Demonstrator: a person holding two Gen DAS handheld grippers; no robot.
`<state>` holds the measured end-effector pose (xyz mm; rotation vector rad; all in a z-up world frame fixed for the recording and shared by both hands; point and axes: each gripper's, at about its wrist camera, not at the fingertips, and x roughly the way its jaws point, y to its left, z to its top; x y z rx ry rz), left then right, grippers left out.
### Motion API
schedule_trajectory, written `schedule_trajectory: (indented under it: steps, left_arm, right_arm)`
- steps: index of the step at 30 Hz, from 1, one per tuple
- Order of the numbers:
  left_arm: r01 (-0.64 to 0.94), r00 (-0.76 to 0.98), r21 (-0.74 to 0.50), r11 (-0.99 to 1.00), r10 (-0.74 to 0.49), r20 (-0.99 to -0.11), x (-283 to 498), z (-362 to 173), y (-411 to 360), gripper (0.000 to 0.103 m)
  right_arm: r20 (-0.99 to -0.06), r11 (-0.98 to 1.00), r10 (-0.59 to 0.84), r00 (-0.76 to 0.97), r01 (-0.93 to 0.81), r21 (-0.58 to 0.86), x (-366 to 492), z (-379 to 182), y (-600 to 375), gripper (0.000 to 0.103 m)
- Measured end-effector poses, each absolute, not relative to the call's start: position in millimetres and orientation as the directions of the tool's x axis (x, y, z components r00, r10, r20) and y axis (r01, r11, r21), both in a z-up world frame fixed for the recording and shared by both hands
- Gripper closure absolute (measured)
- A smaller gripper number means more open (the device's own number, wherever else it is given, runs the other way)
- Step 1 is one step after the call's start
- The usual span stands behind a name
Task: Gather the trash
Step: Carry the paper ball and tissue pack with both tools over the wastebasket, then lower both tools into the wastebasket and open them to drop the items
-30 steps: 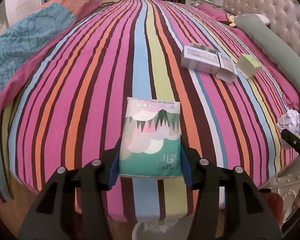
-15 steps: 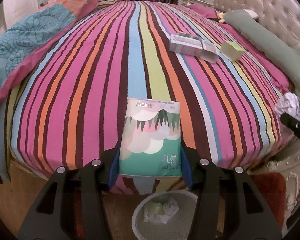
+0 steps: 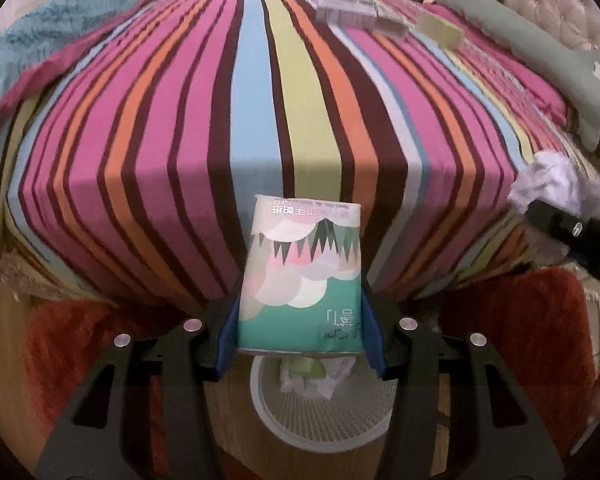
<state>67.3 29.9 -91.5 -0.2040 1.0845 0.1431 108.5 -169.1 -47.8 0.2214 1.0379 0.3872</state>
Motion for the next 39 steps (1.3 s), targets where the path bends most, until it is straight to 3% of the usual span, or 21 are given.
schedule_trajectory:
  steps: [15, 39]
  left_arm:
    - [-0.164, 0.246, -0.131, 0.978, -0.088, -0.965, 62, -155, 6, 0.053]
    - [-0.353, -0.161, -0.197, 0.915, -0.267, -0.95, 71, -264, 9, 0.053]
  right_arm:
    - [-0.902, 0.911, 0.412, 0.132, -0.081, 0.405, 96, -134, -162, 0.046]
    - [-0.885, 0.926, 0.374, -0.277, 0.155, 0.343, 99, -245, -149, 0.046]
